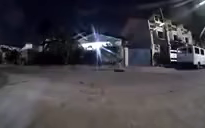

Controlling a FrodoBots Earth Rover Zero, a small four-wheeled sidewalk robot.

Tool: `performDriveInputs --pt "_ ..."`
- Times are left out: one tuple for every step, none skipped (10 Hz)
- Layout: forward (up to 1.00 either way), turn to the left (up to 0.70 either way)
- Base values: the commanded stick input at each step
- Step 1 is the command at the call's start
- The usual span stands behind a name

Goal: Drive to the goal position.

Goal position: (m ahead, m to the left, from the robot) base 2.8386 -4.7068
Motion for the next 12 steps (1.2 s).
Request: performDriveInputs --pt "0.09 -0.06" --pt "0.09 -0.17" --pt "0.09 -0.17" --pt "0.09 -0.17" --pt "0.09 -0.17" --pt "0.09 -0.12" --pt "0.09 0.01" --pt "0.09 0.04" --pt "0.09 0.04" --pt "0.09 0.10" --pt "0.13 0.25" --pt "0.32 0.33"
